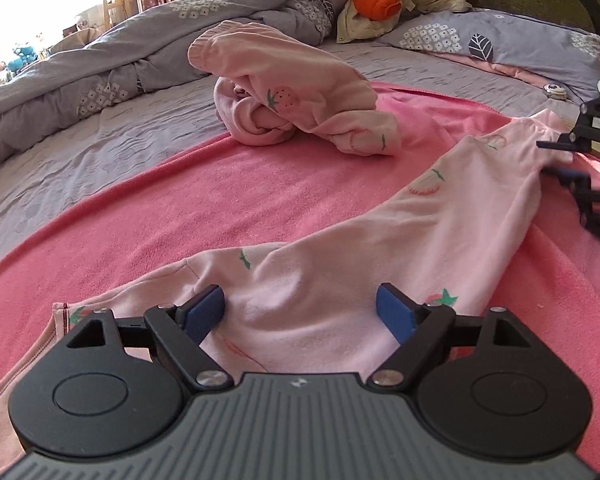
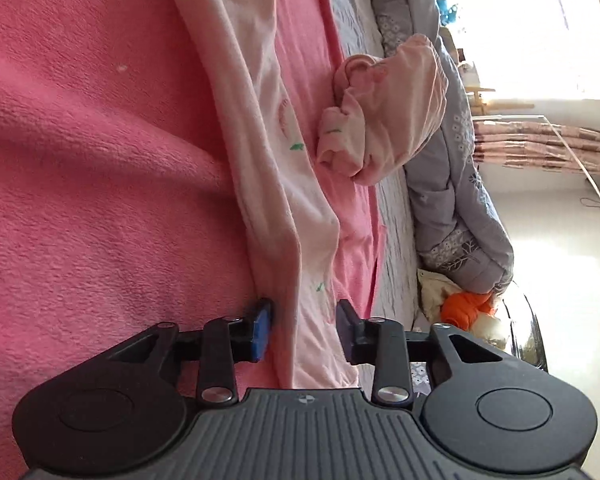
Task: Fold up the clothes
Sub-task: 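Pinch the sleeve cuff with the right gripper and straighten it along the shirt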
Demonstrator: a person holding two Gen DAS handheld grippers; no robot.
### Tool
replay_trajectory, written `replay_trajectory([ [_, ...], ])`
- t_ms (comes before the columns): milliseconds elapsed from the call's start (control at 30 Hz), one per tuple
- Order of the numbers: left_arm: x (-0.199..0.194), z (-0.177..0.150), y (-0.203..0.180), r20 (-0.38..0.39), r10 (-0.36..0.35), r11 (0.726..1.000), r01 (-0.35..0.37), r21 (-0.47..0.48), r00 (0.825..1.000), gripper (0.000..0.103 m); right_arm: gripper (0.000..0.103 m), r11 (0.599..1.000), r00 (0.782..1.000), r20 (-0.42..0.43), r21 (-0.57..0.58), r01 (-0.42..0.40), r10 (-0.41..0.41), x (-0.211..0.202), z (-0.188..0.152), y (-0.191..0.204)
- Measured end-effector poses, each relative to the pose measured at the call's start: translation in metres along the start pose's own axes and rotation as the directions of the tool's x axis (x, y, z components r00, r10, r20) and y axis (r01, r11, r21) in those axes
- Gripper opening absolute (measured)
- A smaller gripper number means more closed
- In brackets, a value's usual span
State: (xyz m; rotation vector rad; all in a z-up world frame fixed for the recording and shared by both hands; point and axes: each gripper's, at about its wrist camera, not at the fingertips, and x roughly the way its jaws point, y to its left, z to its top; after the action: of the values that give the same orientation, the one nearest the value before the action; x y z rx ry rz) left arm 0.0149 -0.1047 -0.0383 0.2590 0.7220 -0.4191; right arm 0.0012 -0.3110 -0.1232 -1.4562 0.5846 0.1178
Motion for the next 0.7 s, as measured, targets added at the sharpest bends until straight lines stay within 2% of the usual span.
replay_trajectory([
  [167,0.001,-0.001,0.006,-0.001,-0.030,0.999,0.030,-0.014,1.000,0.085,0.006,0.999,0.997,-0.065,-0.040,0.029,-0.032,0.022,-0.025,-0.003],
  [333,0.001,-0.002,0.006,0.000,-0.038,0.999,0.038,-0.006,0.999,0.085,0.007,0.999,0.995,-0.095,-0.033,-0.003,-0.001,0.039,-0.048,-0.010],
  [400,0.002,-0.003,0.007,0.001,-0.039,0.999,0.039,-0.006,0.999,0.085,0.027,0.998,0.996,-0.084,-0.055,0.000,-0.004,0.037,-0.052,-0.013],
  [433,0.002,-0.002,0.007,0.001,-0.039,0.999,0.039,-0.007,0.999,0.085,0.047,0.998,0.997,-0.080,-0.062,0.005,-0.010,0.035,-0.052,-0.017],
  [467,0.002,-0.002,0.007,0.002,-0.040,0.999,0.040,-0.007,0.999,0.085,0.060,0.998,0.997,-0.069,-0.061,0.017,-0.021,0.034,-0.053,-0.021],
  [533,0.002,-0.003,0.007,0.002,-0.042,0.999,0.042,-0.009,0.999,0.085,0.073,0.999,0.997,-0.074,-0.037,0.022,-0.025,0.036,-0.058,-0.033],
  [700,0.002,-0.003,0.007,0.003,-0.043,0.999,0.043,-0.010,0.999,0.086,0.076,0.992,0.991,-0.130,0.124,0.030,-0.014,0.043,-0.070,-0.071],
])
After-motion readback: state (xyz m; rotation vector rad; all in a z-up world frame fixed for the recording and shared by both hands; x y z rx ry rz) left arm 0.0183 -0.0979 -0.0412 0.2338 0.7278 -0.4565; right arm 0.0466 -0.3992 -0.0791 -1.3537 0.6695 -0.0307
